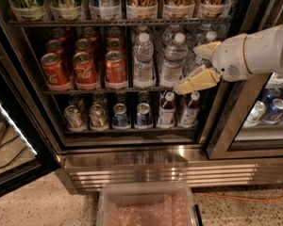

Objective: Pick water bottle from middle shelf of fridge

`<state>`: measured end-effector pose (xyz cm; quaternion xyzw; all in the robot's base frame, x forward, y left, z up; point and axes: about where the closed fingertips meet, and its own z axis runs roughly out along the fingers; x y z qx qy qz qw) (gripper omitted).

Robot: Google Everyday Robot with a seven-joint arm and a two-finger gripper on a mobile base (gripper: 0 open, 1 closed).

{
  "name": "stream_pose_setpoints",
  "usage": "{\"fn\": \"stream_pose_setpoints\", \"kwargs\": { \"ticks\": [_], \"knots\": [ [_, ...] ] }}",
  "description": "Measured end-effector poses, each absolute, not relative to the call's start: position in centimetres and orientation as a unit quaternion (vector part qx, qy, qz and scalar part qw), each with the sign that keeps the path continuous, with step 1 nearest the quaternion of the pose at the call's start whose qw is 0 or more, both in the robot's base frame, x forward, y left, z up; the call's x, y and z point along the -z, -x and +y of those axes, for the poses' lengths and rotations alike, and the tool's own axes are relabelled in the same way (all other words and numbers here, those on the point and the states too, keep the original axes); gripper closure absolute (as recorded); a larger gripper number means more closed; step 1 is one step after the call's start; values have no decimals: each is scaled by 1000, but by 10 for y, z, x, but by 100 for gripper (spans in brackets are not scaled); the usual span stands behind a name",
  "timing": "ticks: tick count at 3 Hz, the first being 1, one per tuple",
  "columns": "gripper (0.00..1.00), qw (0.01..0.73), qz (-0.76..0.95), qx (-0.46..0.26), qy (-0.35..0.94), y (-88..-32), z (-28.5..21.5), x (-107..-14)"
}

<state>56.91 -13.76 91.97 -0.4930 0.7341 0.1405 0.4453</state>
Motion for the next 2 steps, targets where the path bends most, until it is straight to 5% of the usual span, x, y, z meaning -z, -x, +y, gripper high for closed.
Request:
{"fn": "stream_pose_setpoints", "kwargs": {
  "ticks": [2],
  "knots": [
    [16, 457, 730, -97, 499, -591, -142, -925]
  ]
}}
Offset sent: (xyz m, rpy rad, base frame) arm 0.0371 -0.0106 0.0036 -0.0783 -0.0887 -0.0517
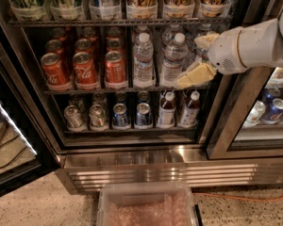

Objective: Pick water bottle from middle shelf of fridge

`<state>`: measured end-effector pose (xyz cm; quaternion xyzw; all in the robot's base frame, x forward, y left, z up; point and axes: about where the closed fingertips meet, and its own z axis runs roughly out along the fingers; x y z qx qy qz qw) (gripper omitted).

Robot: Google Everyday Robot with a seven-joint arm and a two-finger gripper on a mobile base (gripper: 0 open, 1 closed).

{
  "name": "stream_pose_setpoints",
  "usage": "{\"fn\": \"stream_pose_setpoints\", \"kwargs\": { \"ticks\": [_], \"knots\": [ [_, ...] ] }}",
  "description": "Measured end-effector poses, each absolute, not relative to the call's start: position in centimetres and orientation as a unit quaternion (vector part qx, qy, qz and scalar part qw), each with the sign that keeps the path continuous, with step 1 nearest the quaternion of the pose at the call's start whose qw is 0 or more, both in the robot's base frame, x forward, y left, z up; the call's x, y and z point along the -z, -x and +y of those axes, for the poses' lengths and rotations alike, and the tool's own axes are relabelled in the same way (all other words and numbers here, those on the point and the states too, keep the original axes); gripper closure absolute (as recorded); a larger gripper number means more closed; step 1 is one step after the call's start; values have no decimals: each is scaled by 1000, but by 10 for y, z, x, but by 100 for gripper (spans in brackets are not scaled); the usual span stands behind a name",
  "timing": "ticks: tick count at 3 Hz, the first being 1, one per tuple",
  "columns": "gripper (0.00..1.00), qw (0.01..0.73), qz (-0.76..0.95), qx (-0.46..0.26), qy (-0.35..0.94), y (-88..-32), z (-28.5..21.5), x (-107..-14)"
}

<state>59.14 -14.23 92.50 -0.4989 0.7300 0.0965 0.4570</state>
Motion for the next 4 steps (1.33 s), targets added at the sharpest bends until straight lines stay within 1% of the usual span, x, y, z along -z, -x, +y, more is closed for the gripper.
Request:
{"fn": "stream_pose_setpoints", "kwargs": {
  "ticks": [2, 4],
  "knots": [
    [17, 454, 731, -111, 497, -615, -127, -908],
    [17, 442, 735, -109, 503, -639, -110, -889]
  ]
}}
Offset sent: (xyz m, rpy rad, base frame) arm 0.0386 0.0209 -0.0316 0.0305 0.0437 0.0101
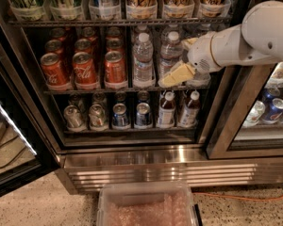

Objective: Pick water bottle from middle shelf of fridge

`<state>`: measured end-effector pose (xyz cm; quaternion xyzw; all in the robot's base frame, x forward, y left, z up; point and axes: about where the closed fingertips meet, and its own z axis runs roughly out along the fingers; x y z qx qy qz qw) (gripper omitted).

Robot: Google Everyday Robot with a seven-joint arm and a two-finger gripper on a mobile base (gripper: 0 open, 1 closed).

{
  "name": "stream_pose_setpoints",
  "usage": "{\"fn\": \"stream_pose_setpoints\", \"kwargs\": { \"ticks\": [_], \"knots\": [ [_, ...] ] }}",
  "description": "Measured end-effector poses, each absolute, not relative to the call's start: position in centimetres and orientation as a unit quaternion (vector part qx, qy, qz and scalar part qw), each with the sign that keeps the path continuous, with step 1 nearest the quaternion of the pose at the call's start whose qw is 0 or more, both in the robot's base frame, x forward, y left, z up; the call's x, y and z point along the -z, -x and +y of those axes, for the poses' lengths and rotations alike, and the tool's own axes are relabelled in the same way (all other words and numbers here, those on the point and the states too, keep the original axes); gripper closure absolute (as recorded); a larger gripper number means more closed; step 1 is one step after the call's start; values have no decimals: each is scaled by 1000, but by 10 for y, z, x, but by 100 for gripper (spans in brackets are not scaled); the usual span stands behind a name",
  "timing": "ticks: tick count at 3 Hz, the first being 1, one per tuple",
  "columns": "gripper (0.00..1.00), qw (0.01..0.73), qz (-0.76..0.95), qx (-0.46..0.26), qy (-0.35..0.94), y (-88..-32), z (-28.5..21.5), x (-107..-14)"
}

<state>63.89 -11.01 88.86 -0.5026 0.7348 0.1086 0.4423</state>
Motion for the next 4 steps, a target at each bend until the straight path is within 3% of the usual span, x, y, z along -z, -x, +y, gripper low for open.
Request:
{"fn": "stream_pose_setpoints", "kwargs": {
  "ticks": [2, 3, 4],
  "knots": [
    [20, 426, 742, -114, 505, -653, -98, -868],
    [31, 424, 743, -115, 505, -654, -97, -867],
    [49, 423, 744, -116, 504, -654, -97, -870]
  ]
}}
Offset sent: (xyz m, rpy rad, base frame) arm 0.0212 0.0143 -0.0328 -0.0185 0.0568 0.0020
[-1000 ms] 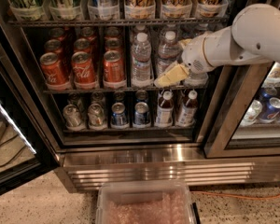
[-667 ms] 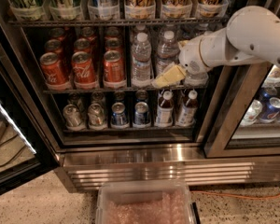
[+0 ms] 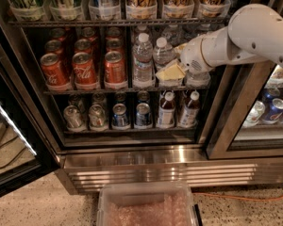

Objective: Pick water bottle from middle shelf of fridge

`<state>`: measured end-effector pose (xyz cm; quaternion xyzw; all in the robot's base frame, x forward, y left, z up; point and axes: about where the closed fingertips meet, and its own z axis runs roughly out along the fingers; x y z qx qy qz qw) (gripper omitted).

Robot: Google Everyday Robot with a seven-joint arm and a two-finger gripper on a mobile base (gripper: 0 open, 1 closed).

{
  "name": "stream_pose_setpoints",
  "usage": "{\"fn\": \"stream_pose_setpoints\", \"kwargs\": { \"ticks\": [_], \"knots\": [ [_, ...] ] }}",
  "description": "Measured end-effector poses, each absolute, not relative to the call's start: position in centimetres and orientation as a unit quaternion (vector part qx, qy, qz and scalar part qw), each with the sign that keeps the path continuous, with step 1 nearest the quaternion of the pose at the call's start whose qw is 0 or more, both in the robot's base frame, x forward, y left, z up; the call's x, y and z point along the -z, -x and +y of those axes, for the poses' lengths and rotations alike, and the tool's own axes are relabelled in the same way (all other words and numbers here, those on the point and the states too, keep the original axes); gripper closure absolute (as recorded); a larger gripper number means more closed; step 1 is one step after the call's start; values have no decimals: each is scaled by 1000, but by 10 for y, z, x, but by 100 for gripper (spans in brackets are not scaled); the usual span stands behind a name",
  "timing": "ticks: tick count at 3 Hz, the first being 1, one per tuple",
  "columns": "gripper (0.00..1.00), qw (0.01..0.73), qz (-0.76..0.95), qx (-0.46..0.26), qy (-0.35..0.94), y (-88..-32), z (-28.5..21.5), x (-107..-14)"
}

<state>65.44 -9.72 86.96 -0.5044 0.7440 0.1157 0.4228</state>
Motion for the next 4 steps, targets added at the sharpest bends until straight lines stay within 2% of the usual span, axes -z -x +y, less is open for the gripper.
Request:
{"fn": "stream_pose_setpoints", "kwargs": {
  "ticks": [2, 3, 4],
  "knots": [
    [96, 421, 746, -116, 503, -653, -99, -873],
    [100, 421, 746, -116, 503, -653, -99, -873],
    [100, 421, 746, -116, 503, -653, -99, -873]
  ]
}}
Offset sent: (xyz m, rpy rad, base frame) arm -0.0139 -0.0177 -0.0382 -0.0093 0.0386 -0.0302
